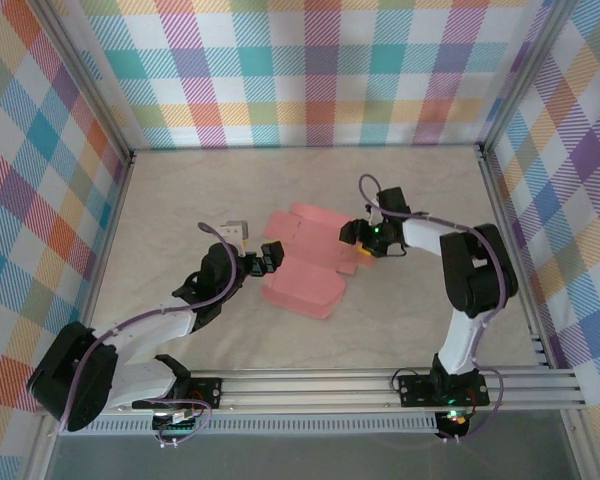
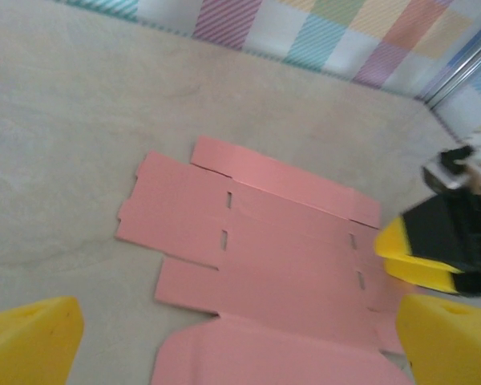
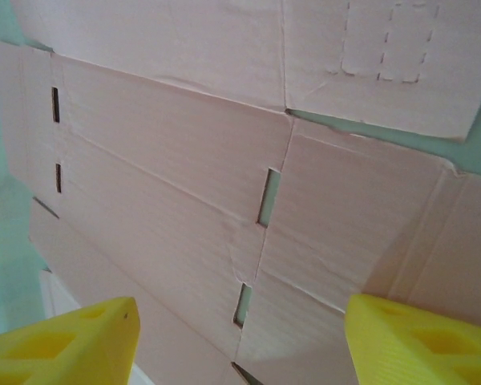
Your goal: Fold the paper box
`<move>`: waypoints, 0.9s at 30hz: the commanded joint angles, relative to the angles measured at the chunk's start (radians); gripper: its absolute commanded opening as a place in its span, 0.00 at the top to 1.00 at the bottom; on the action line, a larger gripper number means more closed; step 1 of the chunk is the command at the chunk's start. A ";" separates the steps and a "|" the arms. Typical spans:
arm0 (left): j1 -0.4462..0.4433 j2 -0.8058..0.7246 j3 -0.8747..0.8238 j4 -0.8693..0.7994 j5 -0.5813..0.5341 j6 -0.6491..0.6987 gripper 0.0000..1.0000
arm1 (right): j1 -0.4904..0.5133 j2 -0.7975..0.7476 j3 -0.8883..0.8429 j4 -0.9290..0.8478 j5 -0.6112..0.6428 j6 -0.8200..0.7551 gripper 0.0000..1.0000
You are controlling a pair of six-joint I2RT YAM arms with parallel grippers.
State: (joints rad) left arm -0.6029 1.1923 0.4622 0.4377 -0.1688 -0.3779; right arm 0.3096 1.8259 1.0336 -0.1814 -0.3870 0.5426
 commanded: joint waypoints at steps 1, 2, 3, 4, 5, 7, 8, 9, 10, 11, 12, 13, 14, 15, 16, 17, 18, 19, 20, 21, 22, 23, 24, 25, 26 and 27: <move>-0.008 0.044 0.021 0.013 0.009 -0.019 0.00 | 0.068 -0.114 -0.109 0.047 -0.026 0.094 0.29; -0.008 0.053 0.018 0.033 0.013 -0.038 0.00 | 0.090 -0.155 -0.143 0.065 -0.012 0.111 0.28; -0.008 0.062 0.018 0.048 0.015 -0.055 0.00 | 0.101 -0.185 -0.163 0.080 -0.008 0.120 0.27; -0.009 0.071 0.025 0.044 0.018 -0.080 0.00 | 0.105 -0.215 -0.181 0.095 -0.008 0.122 0.26; -0.011 0.080 0.035 0.035 0.020 -0.102 0.00 | 0.104 -0.236 -0.195 0.115 -0.008 0.105 0.24; -0.028 0.092 0.040 0.036 0.015 -0.120 0.00 | 0.102 -0.249 -0.179 0.097 0.037 0.026 0.22; -0.041 0.092 0.037 0.041 -0.001 -0.128 0.00 | 0.098 -0.240 -0.152 0.068 0.054 -0.038 0.21; -0.047 0.089 0.029 0.043 -0.014 -0.138 0.00 | 0.093 -0.230 -0.121 0.047 0.059 -0.096 0.21; -0.053 0.080 0.021 0.041 -0.025 -0.146 0.00 | 0.084 -0.209 -0.084 0.028 0.047 -0.172 0.21; -0.055 0.068 0.016 0.030 -0.033 -0.149 0.00 | 0.074 -0.183 -0.045 0.012 0.017 -0.251 0.21; -0.055 0.057 0.010 0.018 -0.038 -0.146 0.00 | 0.061 -0.154 -0.007 -0.019 -0.001 -0.306 0.20; -0.057 0.039 0.003 0.006 -0.042 -0.138 0.00 | 0.046 -0.116 0.062 -0.075 -0.024 -0.363 0.21; -0.058 0.022 -0.005 -0.001 -0.039 -0.126 0.00 | 0.029 -0.065 0.136 -0.154 -0.050 -0.414 0.21; -0.060 0.004 -0.011 -0.015 -0.033 -0.120 0.00 | 0.010 -0.016 0.211 -0.230 -0.072 -0.446 0.22; -0.063 -0.011 -0.013 -0.032 -0.027 -0.118 0.00 | -0.004 0.024 0.266 -0.278 -0.105 -0.468 0.23; -0.070 -0.027 -0.019 -0.047 -0.019 -0.120 0.00 | -0.019 0.068 0.321 -0.317 -0.150 -0.494 0.23; -0.078 -0.045 -0.027 -0.056 -0.014 -0.132 0.00 | -0.032 0.111 0.371 -0.346 -0.205 -0.517 0.23; -0.085 -0.055 -0.036 -0.060 -0.011 -0.151 0.00 | -0.036 0.149 0.414 -0.372 -0.228 -0.535 0.23; -0.094 -0.065 -0.046 -0.059 -0.007 -0.184 0.00 | -0.038 0.190 0.463 -0.396 -0.227 -0.543 0.26; -0.098 -0.070 -0.057 -0.048 0.003 -0.221 0.00 | -0.038 0.231 0.504 -0.402 -0.228 -0.546 0.29; -0.103 -0.069 -0.066 -0.037 0.012 -0.253 0.00 | -0.038 0.261 0.534 -0.403 -0.252 -0.546 0.30; -0.110 -0.070 -0.075 -0.023 0.014 -0.286 0.00 | -0.038 0.292 0.565 -0.399 -0.293 -0.547 0.30; -0.117 -0.067 -0.081 -0.015 0.011 -0.306 0.00 | -0.039 0.318 0.589 -0.397 -0.326 -0.547 0.32; -0.128 -0.062 -0.085 -0.012 0.006 -0.320 0.00 | -0.039 0.345 0.615 -0.400 -0.356 -0.554 0.35; -0.135 -0.057 -0.088 -0.014 -0.004 -0.322 0.00 | -0.037 0.370 0.636 -0.406 -0.379 -0.564 0.37; -0.141 -0.052 -0.088 -0.018 -0.010 -0.322 0.00 | -0.035 0.387 0.651 -0.409 -0.395 -0.572 0.38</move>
State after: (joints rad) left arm -0.7216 1.1336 0.3882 0.4156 -0.1699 -0.6361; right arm 0.2619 2.1773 1.6314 -0.5186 -0.6468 0.0345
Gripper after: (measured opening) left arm 0.997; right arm 0.625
